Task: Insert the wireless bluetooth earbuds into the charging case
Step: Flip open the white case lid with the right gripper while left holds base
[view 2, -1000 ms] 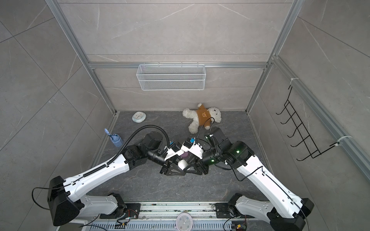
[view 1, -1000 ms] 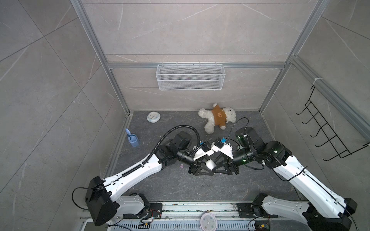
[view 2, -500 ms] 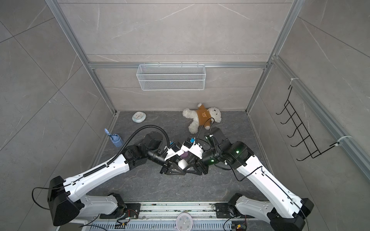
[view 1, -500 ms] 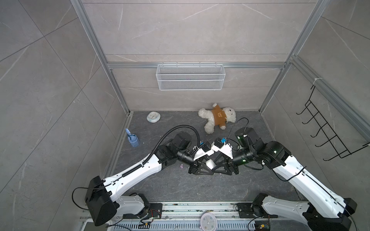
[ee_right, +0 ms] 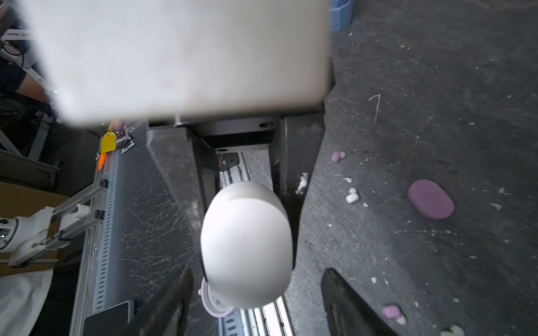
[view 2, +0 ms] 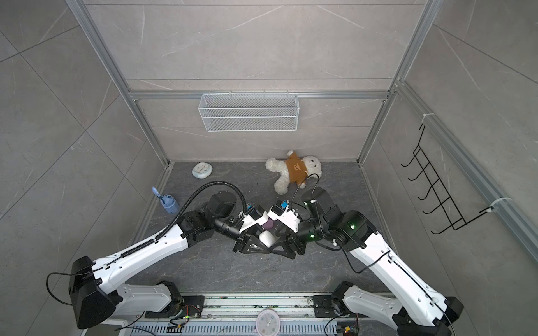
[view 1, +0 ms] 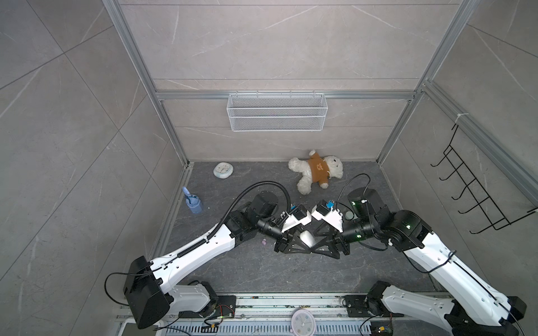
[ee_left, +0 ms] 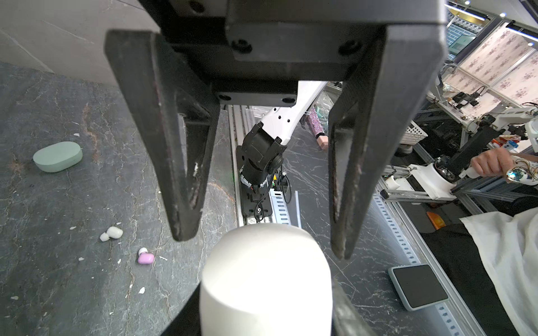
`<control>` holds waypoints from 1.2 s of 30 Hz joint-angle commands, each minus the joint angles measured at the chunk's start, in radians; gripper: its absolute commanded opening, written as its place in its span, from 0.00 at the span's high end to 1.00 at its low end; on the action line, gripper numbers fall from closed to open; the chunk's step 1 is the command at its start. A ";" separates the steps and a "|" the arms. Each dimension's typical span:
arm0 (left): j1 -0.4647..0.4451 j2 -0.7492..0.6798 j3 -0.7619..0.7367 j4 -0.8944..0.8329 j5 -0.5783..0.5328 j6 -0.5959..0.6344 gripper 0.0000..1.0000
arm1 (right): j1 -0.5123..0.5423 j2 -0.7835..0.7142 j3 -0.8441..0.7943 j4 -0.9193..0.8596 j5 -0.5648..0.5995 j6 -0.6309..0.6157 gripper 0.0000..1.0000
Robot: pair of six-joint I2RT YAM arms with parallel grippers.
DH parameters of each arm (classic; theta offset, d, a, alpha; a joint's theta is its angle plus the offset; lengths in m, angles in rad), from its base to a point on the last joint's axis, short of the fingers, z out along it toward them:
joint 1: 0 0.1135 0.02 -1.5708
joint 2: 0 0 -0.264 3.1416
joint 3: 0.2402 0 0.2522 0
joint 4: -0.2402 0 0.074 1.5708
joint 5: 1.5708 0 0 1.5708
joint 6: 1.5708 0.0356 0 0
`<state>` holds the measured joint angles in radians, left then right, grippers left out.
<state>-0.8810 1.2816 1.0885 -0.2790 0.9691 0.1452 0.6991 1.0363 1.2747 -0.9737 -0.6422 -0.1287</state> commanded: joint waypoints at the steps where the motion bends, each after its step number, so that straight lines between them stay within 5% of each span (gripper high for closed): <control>1: 0.004 -0.035 -0.003 0.074 0.012 -0.033 0.65 | 0.000 -0.025 -0.019 0.050 0.028 0.043 0.26; 9: 0.003 -0.039 -0.015 0.089 0.015 -0.045 0.66 | 0.000 -0.014 -0.033 0.099 0.039 0.059 0.24; 21: 0.003 -0.062 -0.033 0.091 0.011 -0.047 0.66 | -0.002 -0.021 -0.014 0.086 0.238 0.080 0.24; 36: 0.003 -0.083 -0.056 0.113 0.008 -0.062 0.67 | -0.024 -0.027 0.007 0.079 0.341 0.101 0.21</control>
<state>-0.8692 1.2499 1.0264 -0.2218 0.9169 0.0948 0.6872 1.0039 1.2636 -0.8913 -0.3702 -0.0433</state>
